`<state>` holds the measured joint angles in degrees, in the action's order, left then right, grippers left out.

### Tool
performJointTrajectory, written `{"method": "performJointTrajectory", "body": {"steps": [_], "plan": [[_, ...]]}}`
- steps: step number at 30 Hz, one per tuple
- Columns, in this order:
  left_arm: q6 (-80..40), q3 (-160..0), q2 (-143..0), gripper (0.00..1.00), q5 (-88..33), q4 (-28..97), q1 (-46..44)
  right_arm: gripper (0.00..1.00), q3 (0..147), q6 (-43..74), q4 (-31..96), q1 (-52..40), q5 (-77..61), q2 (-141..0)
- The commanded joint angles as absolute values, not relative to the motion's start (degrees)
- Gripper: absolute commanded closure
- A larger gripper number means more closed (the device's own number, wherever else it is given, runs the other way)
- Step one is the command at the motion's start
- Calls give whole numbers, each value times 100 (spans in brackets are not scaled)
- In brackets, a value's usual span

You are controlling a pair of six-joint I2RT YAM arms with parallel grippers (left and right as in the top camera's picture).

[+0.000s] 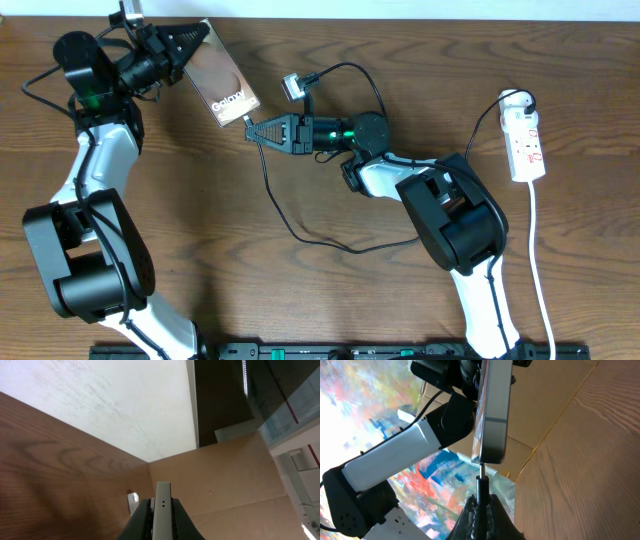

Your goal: Plug charger to phone and switch on socket

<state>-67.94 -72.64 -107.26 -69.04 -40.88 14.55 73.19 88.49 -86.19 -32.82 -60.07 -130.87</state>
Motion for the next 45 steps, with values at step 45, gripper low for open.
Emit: {"method": "performJointTrajectory", "body": {"steps": [45], "plan": [[-6667,-7297,-10663,93,-7629,-4123,923,99,7426,8783,-8637,-3332,-5559,-13052]]}}
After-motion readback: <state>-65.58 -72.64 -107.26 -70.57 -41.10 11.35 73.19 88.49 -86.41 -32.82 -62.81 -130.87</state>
